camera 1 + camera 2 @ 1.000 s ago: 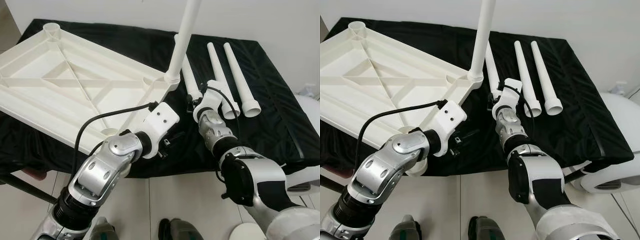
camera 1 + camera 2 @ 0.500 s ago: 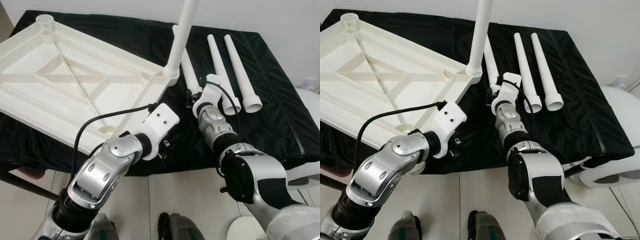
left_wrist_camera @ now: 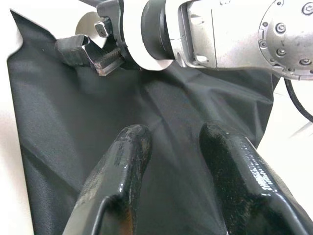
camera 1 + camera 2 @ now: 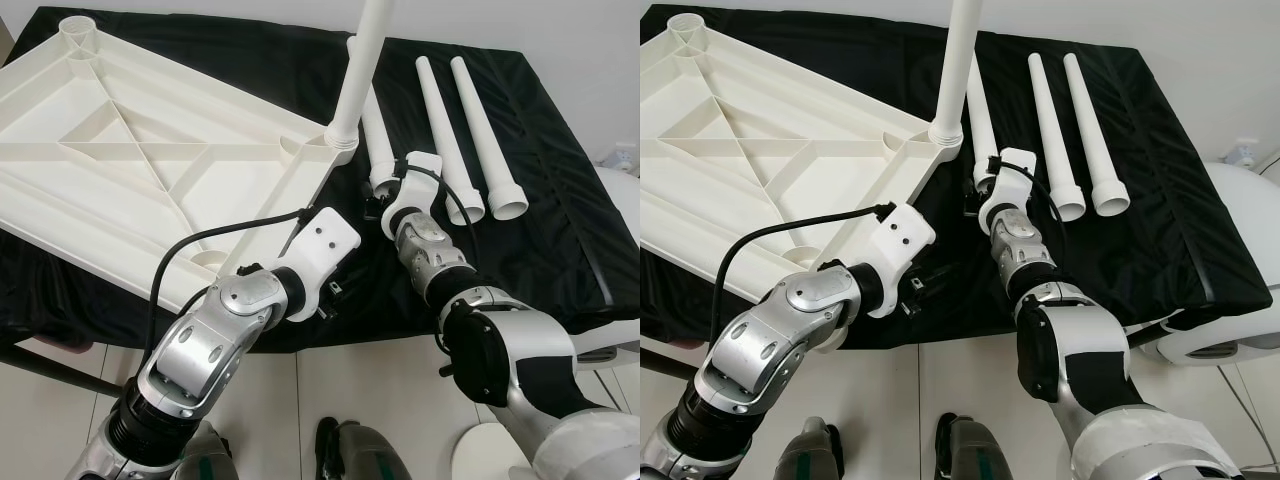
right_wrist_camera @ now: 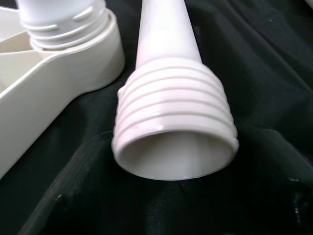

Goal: Building children table

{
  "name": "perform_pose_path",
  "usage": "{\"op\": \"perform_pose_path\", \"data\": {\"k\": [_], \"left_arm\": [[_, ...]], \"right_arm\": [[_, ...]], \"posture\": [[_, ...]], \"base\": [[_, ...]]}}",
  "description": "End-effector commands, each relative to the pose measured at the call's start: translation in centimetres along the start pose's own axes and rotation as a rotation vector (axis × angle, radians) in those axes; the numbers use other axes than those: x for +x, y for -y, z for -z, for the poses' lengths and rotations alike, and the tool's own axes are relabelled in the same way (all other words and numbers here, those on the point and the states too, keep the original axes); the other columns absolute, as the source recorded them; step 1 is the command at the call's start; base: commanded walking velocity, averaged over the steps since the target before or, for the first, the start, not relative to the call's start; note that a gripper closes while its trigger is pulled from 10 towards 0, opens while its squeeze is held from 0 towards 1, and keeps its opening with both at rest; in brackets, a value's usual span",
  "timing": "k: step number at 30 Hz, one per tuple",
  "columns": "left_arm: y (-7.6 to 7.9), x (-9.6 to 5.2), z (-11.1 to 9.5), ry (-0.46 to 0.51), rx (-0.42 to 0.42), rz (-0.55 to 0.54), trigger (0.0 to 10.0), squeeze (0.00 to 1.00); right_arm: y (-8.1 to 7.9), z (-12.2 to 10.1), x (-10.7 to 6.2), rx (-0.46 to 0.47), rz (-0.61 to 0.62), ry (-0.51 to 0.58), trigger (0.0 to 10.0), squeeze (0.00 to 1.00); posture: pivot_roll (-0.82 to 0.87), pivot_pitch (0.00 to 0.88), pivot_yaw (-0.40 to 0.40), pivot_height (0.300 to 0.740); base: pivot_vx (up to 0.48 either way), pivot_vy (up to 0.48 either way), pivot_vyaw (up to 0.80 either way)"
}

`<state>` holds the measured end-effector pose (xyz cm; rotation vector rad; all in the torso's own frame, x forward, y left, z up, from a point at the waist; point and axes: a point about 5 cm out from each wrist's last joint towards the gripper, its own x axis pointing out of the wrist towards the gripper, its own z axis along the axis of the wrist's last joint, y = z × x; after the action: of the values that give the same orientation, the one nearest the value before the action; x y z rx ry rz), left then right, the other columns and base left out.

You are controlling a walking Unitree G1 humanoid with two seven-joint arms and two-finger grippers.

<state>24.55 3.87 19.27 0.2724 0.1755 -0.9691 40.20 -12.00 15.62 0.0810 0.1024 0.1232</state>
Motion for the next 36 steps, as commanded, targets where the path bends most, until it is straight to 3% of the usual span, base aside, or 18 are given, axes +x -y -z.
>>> {"op": "perform_pose_path", "data": {"k": [1,8,18,19,20,21,33,34,35,36], "left_arm": [[0.7,-0.1,-0.3,0.017,-0.001,0.011,10.0,0.0],[0.9,-0.1,-0.3,0.017,-0.002,0.015,10.0,0.0],[1.1,-0.1,-0.3,0.009,-0.002,0.016,10.0,0.0],[1.1,-0.2,-0.2,0.008,-0.001,0.015,10.0,0.0],[1.1,-0.2,-0.2,0.008,-0.001,0.015,10.0,0.0],[1.1,-0.2,-0.2,0.008,-0.001,0.015,10.0,0.0],[0.1,-0.4,0.4,-0.005,0.03,-0.01,10.0,0.0],[-0.4,-0.4,0.5,-0.007,0.056,-0.027,10.0,0.0],[-1.0,-0.5,0.6,-0.012,0.059,-0.04,10.0,0.0],[-1.6,-0.6,0.6,-0.007,0.057,-0.054,10.0,0.0]], "right_arm": [[0.6,-0.1,0.0,-0.02,0.001,-0.003,10.0,0.0],[1.0,-1.3,0.1,-0.066,-0.032,0.039,10.0,0.0],[1.0,-0.9,0.1,-0.076,-0.032,0.015,10.0,0.0],[1.0,-0.6,0.0,-0.075,-0.04,0.004,1.5,0.0],[1.0,-0.6,0.0,-0.075,-0.04,0.004,1.5,0.0],[1.0,-0.5,0.0,-0.077,-0.045,0.002,0.0,0.0],[1.5,-0.6,0.0,-0.069,-0.018,0.006,0.0,0.0],[1.6,-0.6,0.0,-0.058,-0.014,0.014,2.2,0.0],[1.8,-0.8,-0.1,-0.037,-0.005,0.04,10.0,0.0],[2.1,-1.0,-0.2,0.0,0.009,0.073,10.0,0.0]], "posture": [[0.05,0.192,-0.102,0.74],[0.05,0.194,-0.101,0.74],[0.07,0.198,-0.1,0.74],[0.07,0.204,-0.104,0.74],[0.07,0.204,-0.104,0.74],[0.07,0.204,-0.104,0.74],[0.06,0.227,-0.124,0.74],[0.06,0.228,-0.125,0.74],[0.06,0.227,-0.121,0.74],[0.06,0.226,-0.116,0.74]], "base": [[0.0,0.0,0.0],[0.0,0.0,0.0],[0.0,0.0,0.0],[0.0,0.0,0.0],[0.0,0.0,0.0],[0.0,0.0,0.0],[0.0,0.0,0.0],[0.0,0.0,0.0],[0.0,0.0,0.0],[0.0,0.0,0.0]]}}
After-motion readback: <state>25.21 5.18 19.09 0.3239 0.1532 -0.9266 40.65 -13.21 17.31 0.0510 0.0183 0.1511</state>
